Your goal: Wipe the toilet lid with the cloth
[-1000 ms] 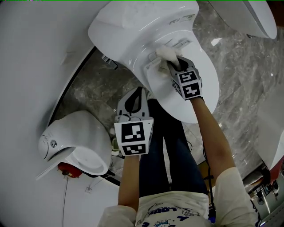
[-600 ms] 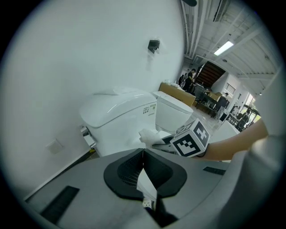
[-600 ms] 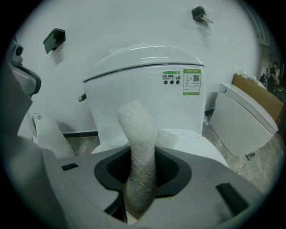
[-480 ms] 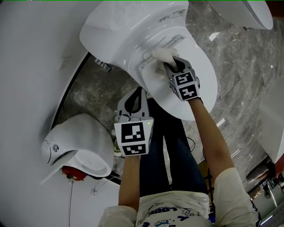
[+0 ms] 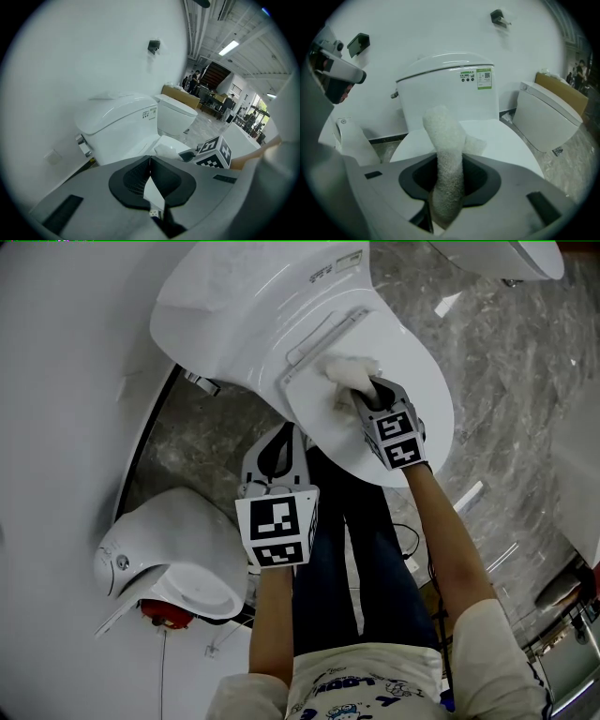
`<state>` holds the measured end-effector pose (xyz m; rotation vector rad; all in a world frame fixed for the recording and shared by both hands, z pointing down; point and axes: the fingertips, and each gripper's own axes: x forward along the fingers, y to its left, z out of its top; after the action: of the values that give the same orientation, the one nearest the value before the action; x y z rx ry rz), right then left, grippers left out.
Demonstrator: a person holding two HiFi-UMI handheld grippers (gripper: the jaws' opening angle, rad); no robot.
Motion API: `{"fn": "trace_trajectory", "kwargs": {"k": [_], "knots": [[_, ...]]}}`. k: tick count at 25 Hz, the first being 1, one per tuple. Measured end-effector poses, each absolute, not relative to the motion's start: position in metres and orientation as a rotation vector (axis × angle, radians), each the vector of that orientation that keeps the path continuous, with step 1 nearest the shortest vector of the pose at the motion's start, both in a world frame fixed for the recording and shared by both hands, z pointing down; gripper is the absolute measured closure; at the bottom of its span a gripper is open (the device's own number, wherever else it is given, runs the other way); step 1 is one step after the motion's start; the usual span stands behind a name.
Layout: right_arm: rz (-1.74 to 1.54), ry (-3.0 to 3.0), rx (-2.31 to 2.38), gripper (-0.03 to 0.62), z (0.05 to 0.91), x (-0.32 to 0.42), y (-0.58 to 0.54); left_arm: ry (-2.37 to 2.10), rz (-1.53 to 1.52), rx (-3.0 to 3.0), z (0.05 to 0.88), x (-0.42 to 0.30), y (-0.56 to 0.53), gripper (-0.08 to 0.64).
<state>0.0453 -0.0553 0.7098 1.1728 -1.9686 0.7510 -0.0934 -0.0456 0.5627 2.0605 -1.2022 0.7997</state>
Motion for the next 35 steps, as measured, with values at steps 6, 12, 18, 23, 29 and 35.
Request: {"fn": "trace_trajectory", "kwargs": {"k": [6,12,18,23,29,35], "knots": [[0.774,-1.942,1.199,0.474,0.712,0.070,-0.016,-1.158,0.824,2.099,0.562,-0.073,-0.038,0.555],[0.806,-1.906,1.219,0.474,0.715,0.096,0.024,-1.100,0.849,2.143,0.560,-0.045,-0.030,0.555],[0.841,-1.871,1.250,0.474,0.717,0.122,0.060,-1.036,0.872,2.189,0.557,-0.014,-0.021,0.555],[0.870,-1.840,1.270,0.474,0.720,0.144,0.088,-0.995,0.885,2.216,0.557,0.011,-0.013,0.555],[0.925,-1.791,1.326,0.474,0.723,0.171,0.125,-0.951,0.905,2.247,0.556,0.037,-0.002,0.555],[0.973,-1.734,1.357,0.473,0.729,0.195,0.160,-0.917,0.922,2.273,0.554,0.056,0.009,0.555]]}}
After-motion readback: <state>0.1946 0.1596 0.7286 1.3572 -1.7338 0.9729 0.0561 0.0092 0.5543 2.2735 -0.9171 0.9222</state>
